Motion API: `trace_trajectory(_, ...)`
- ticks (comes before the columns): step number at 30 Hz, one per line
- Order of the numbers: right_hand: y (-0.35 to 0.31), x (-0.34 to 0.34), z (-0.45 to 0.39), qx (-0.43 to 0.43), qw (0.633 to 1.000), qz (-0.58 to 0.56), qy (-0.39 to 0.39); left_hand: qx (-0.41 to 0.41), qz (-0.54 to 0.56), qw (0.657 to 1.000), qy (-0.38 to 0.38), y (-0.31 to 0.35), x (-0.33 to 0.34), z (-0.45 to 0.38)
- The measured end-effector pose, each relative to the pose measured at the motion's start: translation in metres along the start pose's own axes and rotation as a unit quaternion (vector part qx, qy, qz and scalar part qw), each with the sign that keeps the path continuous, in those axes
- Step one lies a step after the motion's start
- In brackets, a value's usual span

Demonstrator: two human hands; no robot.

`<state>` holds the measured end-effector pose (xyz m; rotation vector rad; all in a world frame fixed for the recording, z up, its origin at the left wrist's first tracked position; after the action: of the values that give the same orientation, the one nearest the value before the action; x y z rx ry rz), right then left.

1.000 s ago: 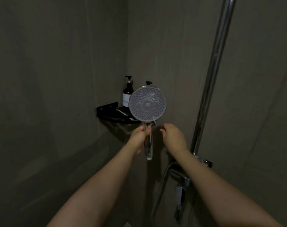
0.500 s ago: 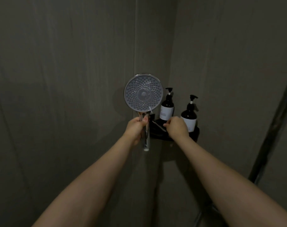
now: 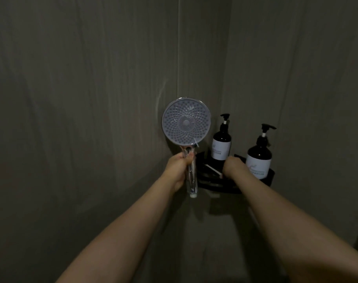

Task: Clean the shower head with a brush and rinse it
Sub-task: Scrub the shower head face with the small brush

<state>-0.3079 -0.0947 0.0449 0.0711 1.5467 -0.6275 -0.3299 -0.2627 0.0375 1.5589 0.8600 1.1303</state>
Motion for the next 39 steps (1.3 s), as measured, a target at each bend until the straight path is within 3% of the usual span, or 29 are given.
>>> trace_trajectory(6,-0.005,0.001,-0.009,-0.028,0.999,-0.004,0.034,-0.018,0.012,0.999,-0.024,0.003,0.001,-0.01)
trace_trajectory(12,-0.03,-0.018,0.0,-0.171,0.977,-0.063,0.107,-0.009,0.023,0.999,-0.038,0.006,0.003,-0.008)
trace_trajectory(15,-0.032,-0.034,0.012,-0.198,0.952,-0.139,0.187,0.001,0.032,0.999,-0.037,0.009,0.002,-0.005)
trace_trajectory(19,-0.009,-0.048,0.028,-0.154,0.906,-0.288,0.268,0.009,0.07,0.997,-0.031,0.009,0.005,0.005)
trace_trajectory(25,0.027,-0.067,0.065,-0.148,0.875,-0.377,0.265,0.021,0.052,0.998,-0.007,0.008,0.019,0.054)
trace_trajectory(29,0.045,-0.082,0.104,-0.204,0.853,-0.421,0.23,0.021,0.0,0.999,0.031,0.0,0.035,0.105)
trace_trajectory(31,0.046,-0.087,0.135,-0.256,0.859,-0.386,0.217,0.021,-0.024,0.998,0.049,-0.007,0.048,0.133)
trace_trajectory(36,0.035,-0.073,0.209,-0.354,0.902,-0.121,0.213,0.005,-0.054,0.996,0.077,-0.036,0.079,0.194)
trace_trajectory(39,0.037,-0.069,0.238,-0.37,0.897,-0.088,0.224,0.003,-0.061,0.994,0.091,-0.044,0.089,0.217)
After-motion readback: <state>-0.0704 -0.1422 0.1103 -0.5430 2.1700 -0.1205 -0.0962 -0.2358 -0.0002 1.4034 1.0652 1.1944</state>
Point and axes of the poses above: each hand's wrist, its own z-axis away from the middle knuckle, its own x-axis out of the palm, y = z × x, the point moved 6 cm from there along -z, towards the middle knuckle, and after that the axes turned 2 degrees about -z, right-handed, at the moved point
